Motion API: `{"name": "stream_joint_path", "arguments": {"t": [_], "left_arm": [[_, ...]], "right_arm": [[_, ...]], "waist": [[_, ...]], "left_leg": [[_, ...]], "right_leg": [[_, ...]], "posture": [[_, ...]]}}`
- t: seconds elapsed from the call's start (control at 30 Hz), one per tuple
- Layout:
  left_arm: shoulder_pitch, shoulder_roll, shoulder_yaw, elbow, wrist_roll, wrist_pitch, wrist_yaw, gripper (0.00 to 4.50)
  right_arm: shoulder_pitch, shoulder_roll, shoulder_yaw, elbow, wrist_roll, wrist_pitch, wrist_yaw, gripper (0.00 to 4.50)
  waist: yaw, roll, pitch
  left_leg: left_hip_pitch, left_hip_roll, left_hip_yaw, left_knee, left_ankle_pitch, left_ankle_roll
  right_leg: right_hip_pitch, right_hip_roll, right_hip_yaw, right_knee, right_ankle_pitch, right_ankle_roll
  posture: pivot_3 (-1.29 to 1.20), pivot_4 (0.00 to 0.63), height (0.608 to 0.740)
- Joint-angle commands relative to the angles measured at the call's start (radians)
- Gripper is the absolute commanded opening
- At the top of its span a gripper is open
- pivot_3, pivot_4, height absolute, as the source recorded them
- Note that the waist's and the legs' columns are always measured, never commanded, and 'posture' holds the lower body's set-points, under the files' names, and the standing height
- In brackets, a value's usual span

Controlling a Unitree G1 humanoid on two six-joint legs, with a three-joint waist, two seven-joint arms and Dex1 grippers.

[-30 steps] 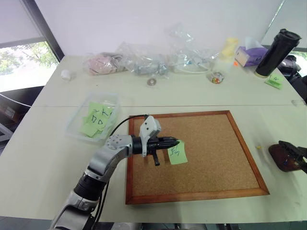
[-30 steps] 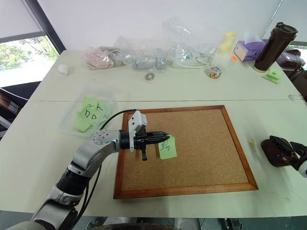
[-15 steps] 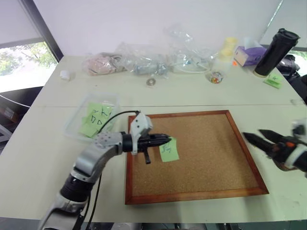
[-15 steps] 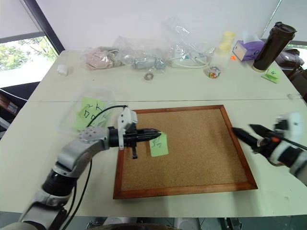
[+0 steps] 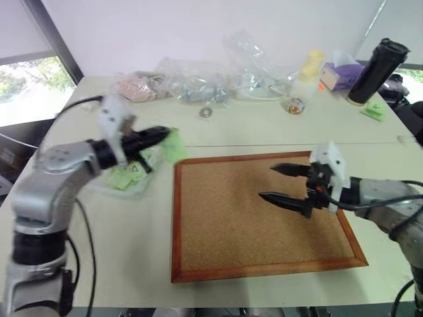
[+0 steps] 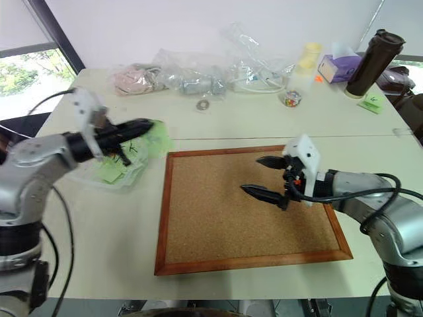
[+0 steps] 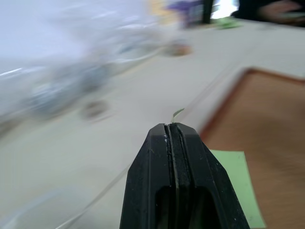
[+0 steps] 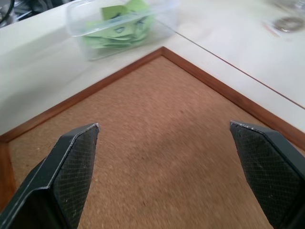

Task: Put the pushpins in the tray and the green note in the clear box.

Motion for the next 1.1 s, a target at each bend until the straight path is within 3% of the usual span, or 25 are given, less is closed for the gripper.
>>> {"name": "stream_joint_path", "arguments": {"t": [0.03,0.23,0.27,0.33,0.53,0.73,0.93,1.1], "left_arm": [[0.051,0.037,0.068,0.075,0.044,-0.071,0.003,0.00],[0.082,0.047,0.070,0.207,0.097,-0.158,0.012,0.00],[0.078,0.038,0.059,0.232,0.100,-0.164,0.012,0.69],[0.070,0.030,0.041,0.267,0.105,-0.176,0.006,1.46],[0.042,0.053,0.016,0.243,0.067,-0.172,-0.071,4.35],[0.005,0.043,-0.029,0.124,-0.008,-0.100,-0.135,4.48],[0.008,0.002,-0.211,-0.147,-0.128,-0.005,-0.232,4.48],[0.051,-0.009,-0.289,-0.166,-0.110,-0.035,-0.258,4.48]], "right_arm": [[-0.043,-0.002,0.026,-0.004,-0.003,-0.027,0.043,4.49],[-0.085,-0.005,0.073,0.008,-0.051,-0.058,0.074,4.49],[-0.088,-0.001,0.076,0.015,-0.060,-0.067,0.074,4.50],[-0.091,0.006,0.079,0.024,-0.074,-0.076,0.069,4.50],[-0.065,0.001,0.061,0.021,-0.102,-0.091,0.060,4.50],[0.000,-0.055,0.019,0.017,-0.132,-0.106,0.083,4.50],[0.154,-0.158,-0.116,0.005,-0.145,-0.110,0.135,4.50],[0.188,-0.172,-0.151,-0.001,-0.156,-0.110,0.135,4.50]], "waist": [[-0.001,0.000,0.000],[0.000,-0.004,0.001],[-0.002,-0.004,0.001],[-0.003,-0.004,0.001],[-0.002,-0.004,0.001],[-0.002,-0.004,0.001],[-0.003,-0.004,0.001],[-0.020,-0.003,0.001]], "left_leg": [[0.000,0.000,0.000,0.000,0.000,0.000],[-0.002,-0.001,-0.002,0.001,0.000,0.000],[-0.002,-0.001,-0.002,0.001,0.000,0.000],[-0.002,0.000,-0.002,0.001,0.000,0.000],[-0.003,0.000,-0.001,0.001,0.000,0.000],[-0.003,-0.001,-0.001,0.001,0.000,0.000],[-0.003,-0.001,-0.001,0.001,0.000,0.000],[-0.001,0.002,0.000,-0.001,0.001,-0.001]], "right_leg": [[0.000,0.000,0.000,0.000,0.000,0.000],[0.000,-0.001,-0.001,0.000,0.000,0.000],[-0.001,-0.001,-0.001,0.000,0.000,0.000],[-0.001,-0.001,-0.001,0.000,0.000,0.000],[-0.003,-0.001,-0.001,0.001,0.000,0.000],[-0.003,-0.001,0.000,0.001,0.000,0.000],[-0.002,-0.002,0.000,0.001,0.000,0.000],[-0.003,0.001,0.001,0.002,0.000,0.000]], "posture": [[0.00,0.150,0.730],[0.00,0.150,0.730],[0.00,0.150,0.730],[0.00,0.150,0.730],[0.00,0.150,0.730],[0.00,0.150,0.730],[0.00,0.150,0.730],[0.00,0.150,0.730]]}}
